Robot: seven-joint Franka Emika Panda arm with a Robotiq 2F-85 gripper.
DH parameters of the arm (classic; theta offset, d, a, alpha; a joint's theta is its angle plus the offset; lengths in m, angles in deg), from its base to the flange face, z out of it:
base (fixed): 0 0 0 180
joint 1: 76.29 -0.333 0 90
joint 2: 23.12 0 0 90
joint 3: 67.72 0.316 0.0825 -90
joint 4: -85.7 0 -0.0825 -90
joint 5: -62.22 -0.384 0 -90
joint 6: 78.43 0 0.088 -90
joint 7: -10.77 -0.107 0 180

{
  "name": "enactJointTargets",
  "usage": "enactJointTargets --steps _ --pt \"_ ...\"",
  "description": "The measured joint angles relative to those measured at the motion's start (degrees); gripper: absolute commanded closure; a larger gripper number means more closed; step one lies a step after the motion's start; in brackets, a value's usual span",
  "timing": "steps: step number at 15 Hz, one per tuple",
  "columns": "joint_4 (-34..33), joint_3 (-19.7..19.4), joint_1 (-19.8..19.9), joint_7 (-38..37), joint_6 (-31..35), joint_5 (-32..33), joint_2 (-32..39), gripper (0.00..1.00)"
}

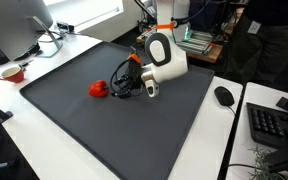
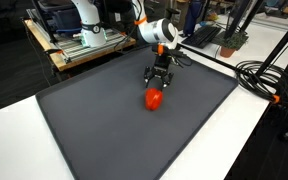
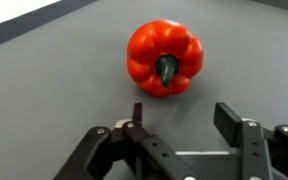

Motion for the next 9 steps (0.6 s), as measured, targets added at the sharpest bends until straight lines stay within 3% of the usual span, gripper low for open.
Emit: enactJointTargets --steps 5,9 --pt "7.7 5.5 0.0 2.1 5.6 -6.2 -7.1 0.0" --pt "17.0 9.0 -0.1 2.1 18.0 -6.2 -18.3 0.0"
